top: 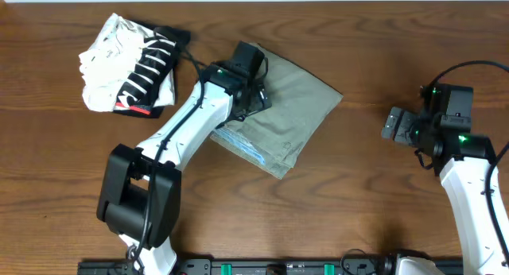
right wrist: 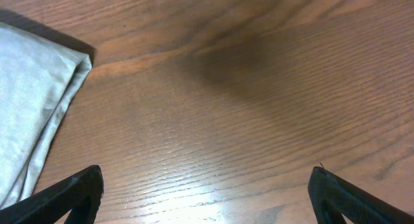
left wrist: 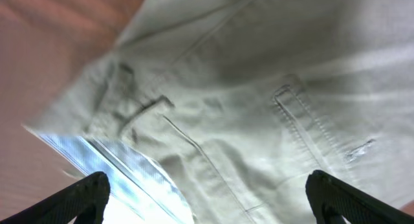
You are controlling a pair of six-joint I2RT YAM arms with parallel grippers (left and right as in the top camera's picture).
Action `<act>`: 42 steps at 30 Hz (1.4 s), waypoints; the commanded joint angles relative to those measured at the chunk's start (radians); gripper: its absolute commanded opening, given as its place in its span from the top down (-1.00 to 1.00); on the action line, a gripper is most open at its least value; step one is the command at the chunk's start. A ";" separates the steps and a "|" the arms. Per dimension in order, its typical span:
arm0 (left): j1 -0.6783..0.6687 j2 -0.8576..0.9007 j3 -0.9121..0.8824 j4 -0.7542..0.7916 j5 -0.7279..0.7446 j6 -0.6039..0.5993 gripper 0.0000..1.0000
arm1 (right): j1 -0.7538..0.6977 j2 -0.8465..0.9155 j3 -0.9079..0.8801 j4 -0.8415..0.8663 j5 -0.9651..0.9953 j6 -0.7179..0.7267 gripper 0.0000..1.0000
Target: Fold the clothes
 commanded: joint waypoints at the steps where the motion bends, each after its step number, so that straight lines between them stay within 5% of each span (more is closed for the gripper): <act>1: -0.007 -0.010 -0.045 -0.006 0.025 -0.275 -0.99 | -0.006 -0.005 -0.003 0.002 0.013 0.014 -0.99; 10: -0.088 -0.010 -0.126 -0.006 -0.041 -0.502 -0.96 | -0.006 -0.005 -0.003 0.002 0.013 0.014 -0.98; 42: -0.152 0.064 -0.175 0.039 -0.105 -0.564 -0.96 | -0.006 -0.005 -0.003 0.002 0.013 0.014 -0.98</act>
